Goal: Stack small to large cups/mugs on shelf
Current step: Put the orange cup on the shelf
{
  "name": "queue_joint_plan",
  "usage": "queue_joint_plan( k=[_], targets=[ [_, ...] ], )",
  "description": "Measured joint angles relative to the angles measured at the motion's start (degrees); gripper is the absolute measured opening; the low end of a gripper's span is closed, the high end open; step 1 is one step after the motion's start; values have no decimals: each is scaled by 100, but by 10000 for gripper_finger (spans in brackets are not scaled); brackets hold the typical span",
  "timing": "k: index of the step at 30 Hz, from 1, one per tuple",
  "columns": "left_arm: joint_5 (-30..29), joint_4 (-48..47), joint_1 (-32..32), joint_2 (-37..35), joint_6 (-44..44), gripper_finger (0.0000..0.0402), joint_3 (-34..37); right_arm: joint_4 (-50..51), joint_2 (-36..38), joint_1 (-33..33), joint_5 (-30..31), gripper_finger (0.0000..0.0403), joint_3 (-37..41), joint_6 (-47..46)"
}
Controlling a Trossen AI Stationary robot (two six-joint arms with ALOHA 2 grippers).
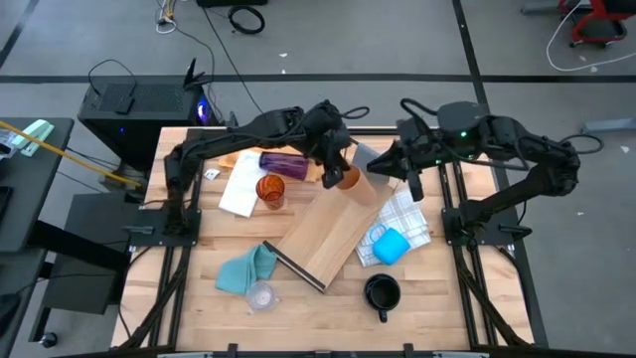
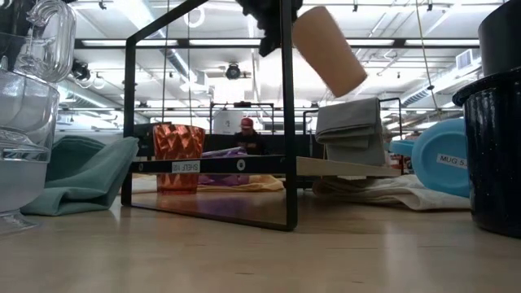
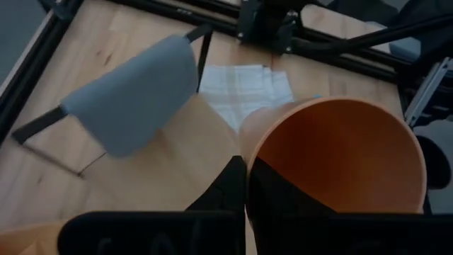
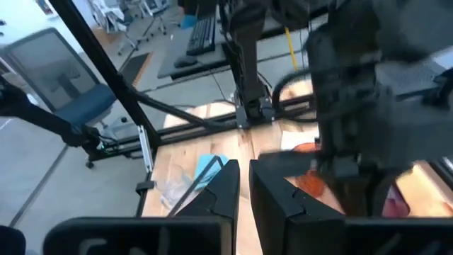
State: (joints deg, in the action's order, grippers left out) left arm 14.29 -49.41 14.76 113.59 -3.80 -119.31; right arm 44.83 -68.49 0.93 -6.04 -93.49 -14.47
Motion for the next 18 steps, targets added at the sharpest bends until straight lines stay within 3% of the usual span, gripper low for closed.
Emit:
queue_joint_plan(
  k=[9,18],
  targets=[
    [101,-285,-28,853,120,9,-1529,103,223,0,0,41,-111,51],
    [-25,-626,7,1132,302,9,-1439,236,331,0,0,41,-111,92]
  ],
)
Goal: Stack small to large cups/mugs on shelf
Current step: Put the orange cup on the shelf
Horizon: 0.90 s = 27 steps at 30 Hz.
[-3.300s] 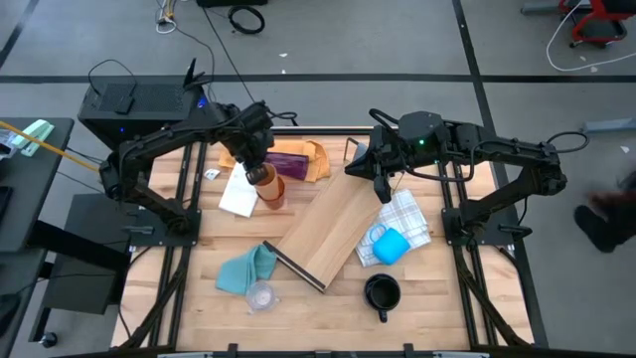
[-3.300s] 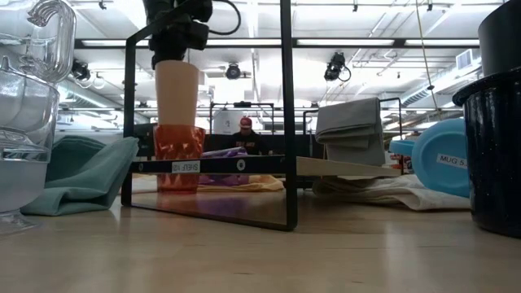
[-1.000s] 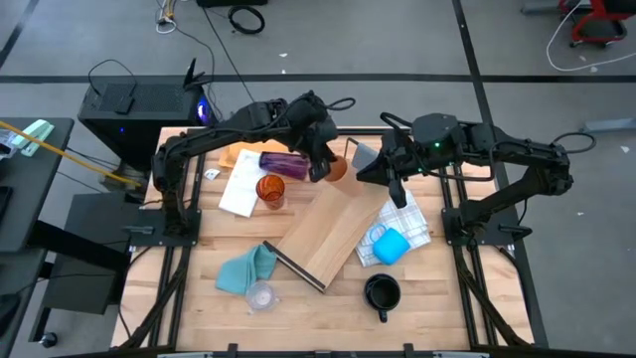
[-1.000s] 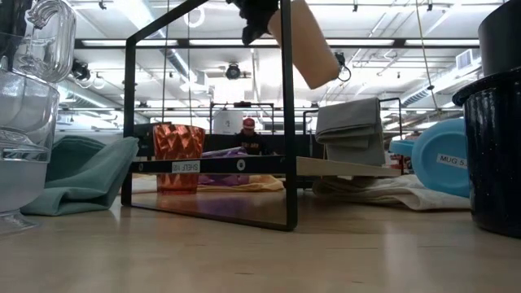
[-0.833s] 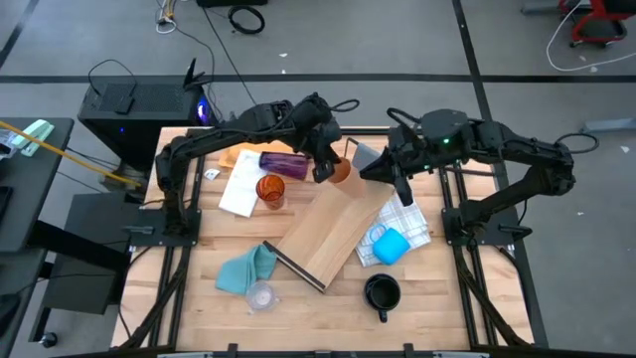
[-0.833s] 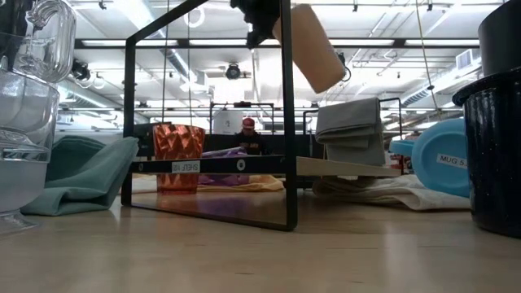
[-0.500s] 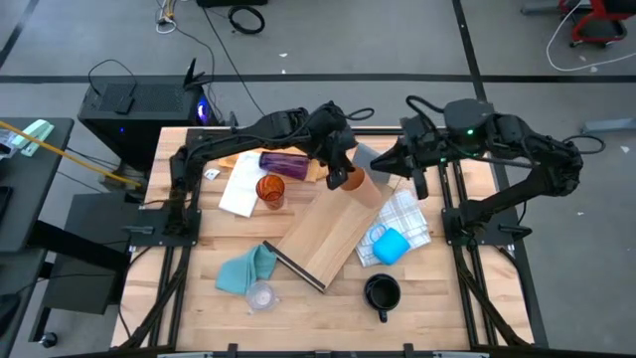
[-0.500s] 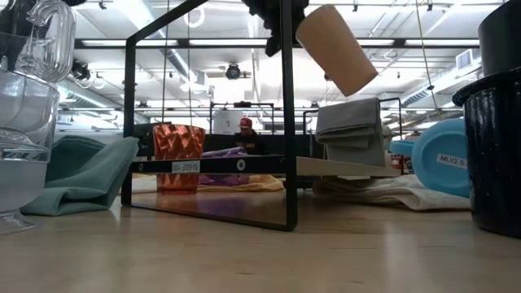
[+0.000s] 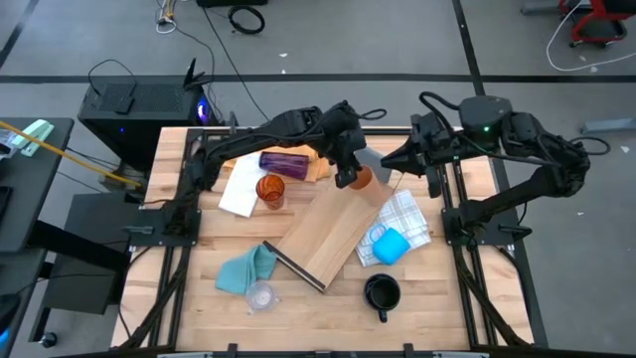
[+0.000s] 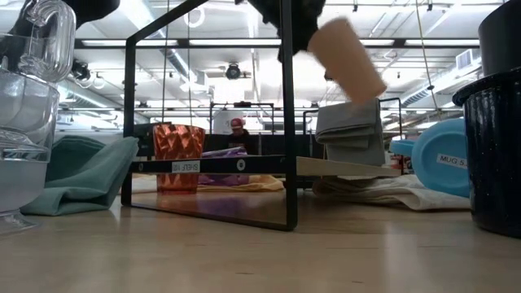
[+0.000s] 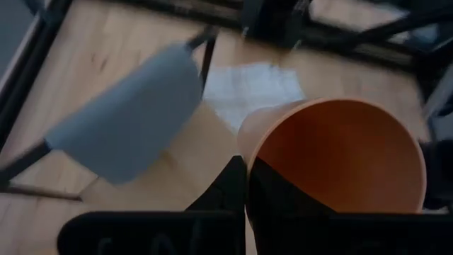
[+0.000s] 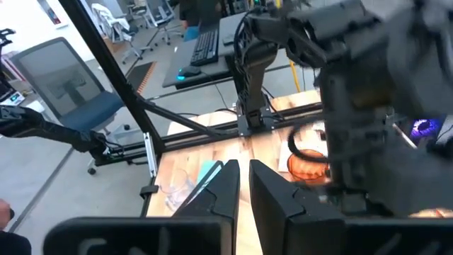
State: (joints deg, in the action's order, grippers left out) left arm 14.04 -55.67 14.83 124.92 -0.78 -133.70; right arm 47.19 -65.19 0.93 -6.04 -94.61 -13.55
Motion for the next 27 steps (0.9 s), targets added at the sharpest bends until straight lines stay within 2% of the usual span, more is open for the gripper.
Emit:
queue_joint_plan(
  k=[10,16,21,27],
  targets=[
    [-169,623,11,228,-86,9,-1,56,-55,0,0,41,2,23],
    [-355,529,68,228,-156,9,-1,60,-72,0,0,41,2,-26],
    [-660,347,128,228,-683,9,-1,60,-76,0,87,41,2,-41],
    [-691,379,92,228,-1076,9,-1,60,-76,0,131,41,2,-39]
  ],
)
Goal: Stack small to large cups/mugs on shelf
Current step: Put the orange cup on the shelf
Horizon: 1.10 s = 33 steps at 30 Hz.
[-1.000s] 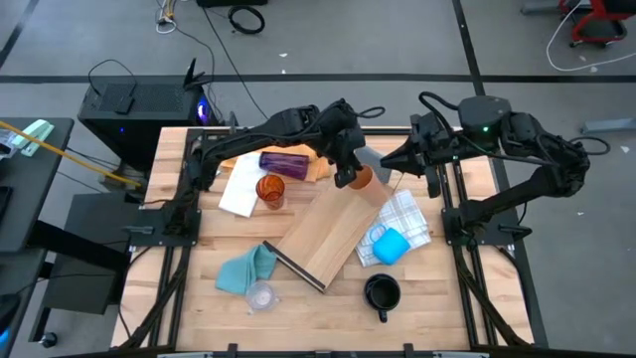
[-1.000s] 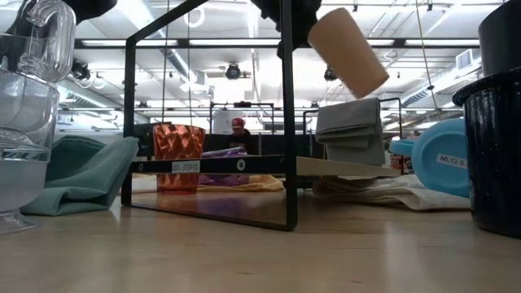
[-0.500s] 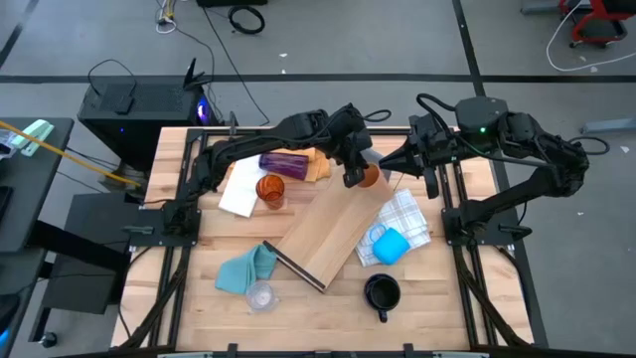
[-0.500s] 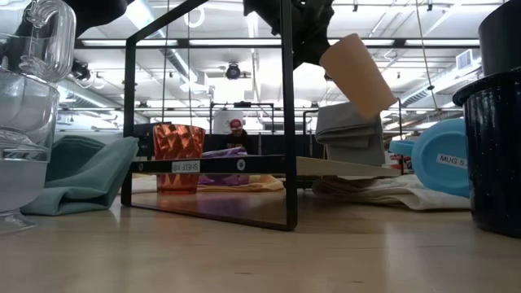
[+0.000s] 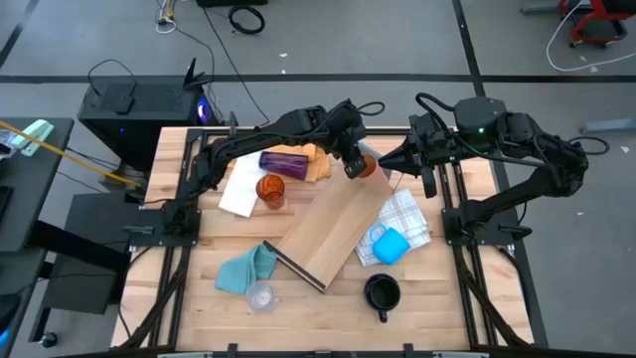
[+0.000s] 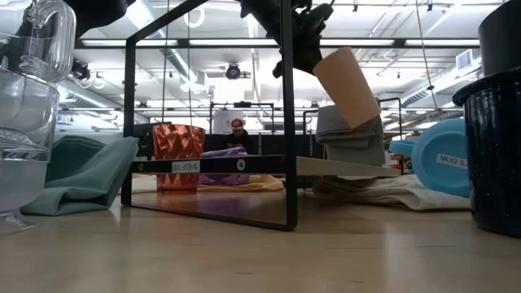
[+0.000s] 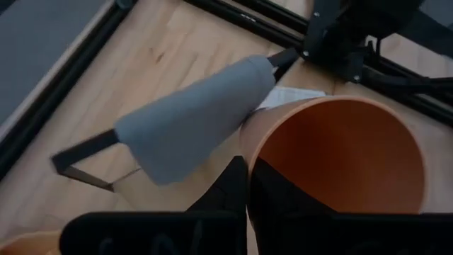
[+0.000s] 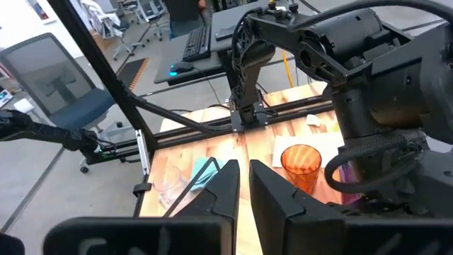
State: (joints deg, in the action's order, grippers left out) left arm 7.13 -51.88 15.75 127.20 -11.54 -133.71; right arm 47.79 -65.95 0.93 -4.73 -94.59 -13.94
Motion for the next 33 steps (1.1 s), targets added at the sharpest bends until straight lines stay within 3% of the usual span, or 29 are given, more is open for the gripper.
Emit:
queue_joint_plan(
  k=[27,33],
  targets=[
    [-356,-317,-280,0,-474,9,28,345,0,0,0,41,4,173],
    [-516,-889,-69,0,-267,9,28,376,0,2,0,41,4,199]
  ],
)
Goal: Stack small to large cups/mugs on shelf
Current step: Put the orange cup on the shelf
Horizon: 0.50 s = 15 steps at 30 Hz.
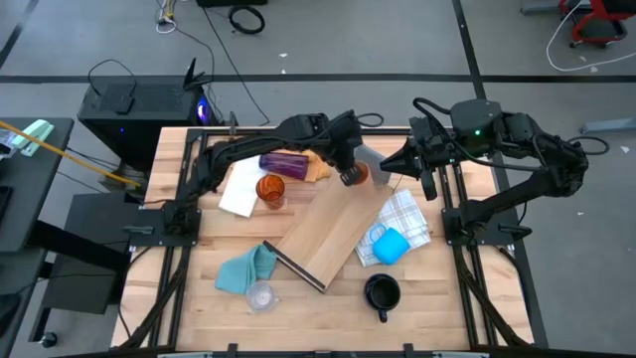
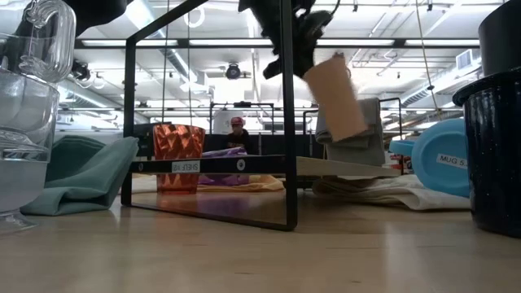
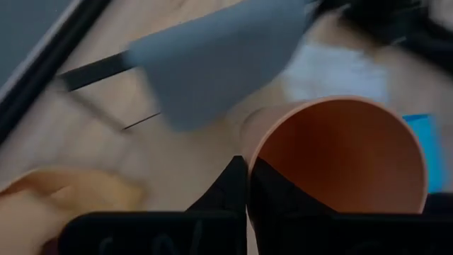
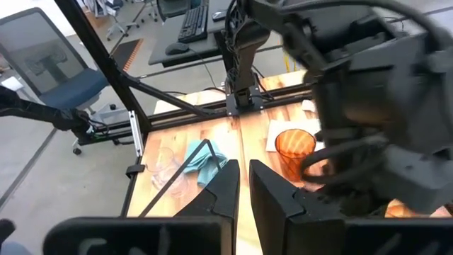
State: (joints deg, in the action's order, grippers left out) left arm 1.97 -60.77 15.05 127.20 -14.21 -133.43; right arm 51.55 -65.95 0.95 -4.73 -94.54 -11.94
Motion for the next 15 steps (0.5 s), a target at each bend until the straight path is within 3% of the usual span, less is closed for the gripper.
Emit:
queue_joint_plan(
  k=[15],
  targets=[
    [-116,-510,449,-2,441,9,0,76,0,0,2,41,0,-7]
  ],
)
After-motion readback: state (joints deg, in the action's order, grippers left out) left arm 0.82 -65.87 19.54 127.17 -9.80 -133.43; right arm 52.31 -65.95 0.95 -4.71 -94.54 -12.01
